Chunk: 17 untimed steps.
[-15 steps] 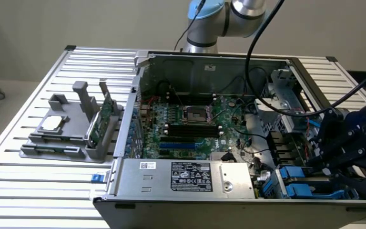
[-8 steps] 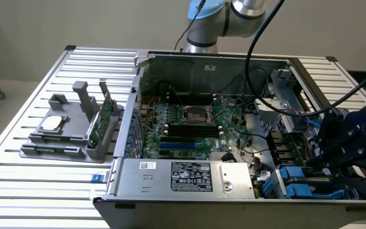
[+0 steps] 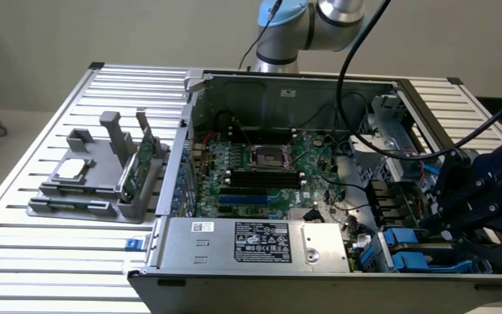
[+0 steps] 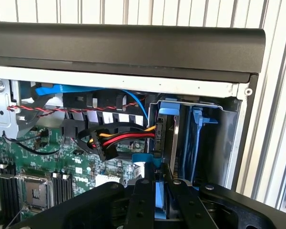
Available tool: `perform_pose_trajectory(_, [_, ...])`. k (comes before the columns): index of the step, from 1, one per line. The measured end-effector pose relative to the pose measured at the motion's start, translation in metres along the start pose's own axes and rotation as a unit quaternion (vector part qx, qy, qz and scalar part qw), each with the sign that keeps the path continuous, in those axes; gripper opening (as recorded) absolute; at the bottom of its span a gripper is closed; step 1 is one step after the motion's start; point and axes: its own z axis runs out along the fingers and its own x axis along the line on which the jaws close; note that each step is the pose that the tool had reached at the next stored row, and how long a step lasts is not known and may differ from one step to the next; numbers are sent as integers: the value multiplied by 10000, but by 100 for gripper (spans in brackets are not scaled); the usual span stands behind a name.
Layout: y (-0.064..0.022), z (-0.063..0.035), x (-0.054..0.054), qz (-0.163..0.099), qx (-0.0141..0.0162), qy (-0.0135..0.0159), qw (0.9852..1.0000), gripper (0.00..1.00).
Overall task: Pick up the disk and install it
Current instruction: 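Insert the first disk wire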
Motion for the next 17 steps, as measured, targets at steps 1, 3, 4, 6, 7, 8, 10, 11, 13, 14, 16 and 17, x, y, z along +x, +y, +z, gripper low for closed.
perform_pose_trajectory(1, [0,2,0,9,-2,3,10000,17])
perform_pose_trajectory(3, [1,5,-1,27,-5,10,10000,17])
perform_pose_trajectory(4, [1,7,-2,35,-7,13,10000,17])
perform_pose_trajectory(6, [1,13,-3,51,-10,21,10000,17])
perform_pose_trajectory(7, [2,17,-5,58,-12,25,10000,17])
perform_pose_trajectory(8, [2,21,-6,65,-13,29,10000,17])
perform_pose_trajectory(10, [3,31,-11,73,-15,40,10000,17])
perform_pose_trajectory(11, [3,35,-15,76,-16,45,10000,17])
perform_pose_trajectory(13, [4,38,-20,82,-17,48,10000,17])
perform_pose_trajectory(14, [3,38,-22,85,-18,50,10000,17])
perform_pose_trajectory(16, [4,39,-25,93,-18,54,9999,17])
perform_pose_trajectory(17, [3,39,-27,97,-17,56,9999,17])
